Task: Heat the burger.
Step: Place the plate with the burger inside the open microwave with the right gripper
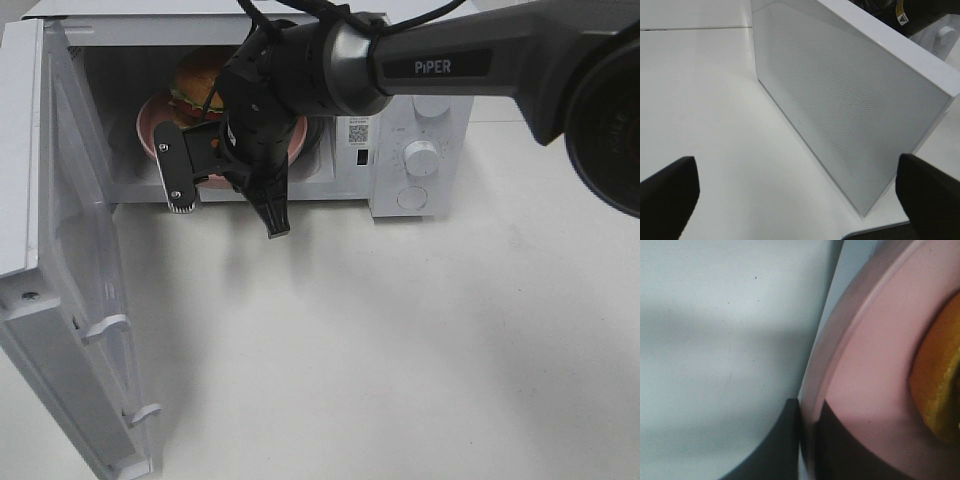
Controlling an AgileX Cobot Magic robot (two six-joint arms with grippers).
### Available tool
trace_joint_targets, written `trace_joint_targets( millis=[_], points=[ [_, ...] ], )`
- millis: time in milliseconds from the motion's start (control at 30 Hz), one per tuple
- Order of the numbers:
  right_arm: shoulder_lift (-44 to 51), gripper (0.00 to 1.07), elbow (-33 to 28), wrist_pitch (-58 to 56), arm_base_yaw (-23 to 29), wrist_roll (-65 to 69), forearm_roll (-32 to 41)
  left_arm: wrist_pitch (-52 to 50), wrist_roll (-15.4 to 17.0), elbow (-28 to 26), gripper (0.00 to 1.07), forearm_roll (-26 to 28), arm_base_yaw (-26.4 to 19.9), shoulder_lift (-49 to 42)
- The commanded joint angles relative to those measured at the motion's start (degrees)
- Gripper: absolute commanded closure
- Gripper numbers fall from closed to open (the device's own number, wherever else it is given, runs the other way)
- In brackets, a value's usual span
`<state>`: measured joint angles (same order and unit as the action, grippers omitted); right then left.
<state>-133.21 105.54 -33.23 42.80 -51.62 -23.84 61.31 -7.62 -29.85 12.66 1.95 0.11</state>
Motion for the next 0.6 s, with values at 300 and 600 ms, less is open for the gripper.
trace_joint_targets(
  millis=[300,600],
  points=[
    [-2.58,1.07,6.76,1.89,-1.43,2.01,-2.01,0.23,0.06,0.17,0.07,-0.06,-0.17,-0.06],
    [-5.67,1.07,11.06,2.35,-1.66,3.55,-1.83,0.23,0.06,0.17,0.07,-0.17,-0.17,-0.06]
  ],
)
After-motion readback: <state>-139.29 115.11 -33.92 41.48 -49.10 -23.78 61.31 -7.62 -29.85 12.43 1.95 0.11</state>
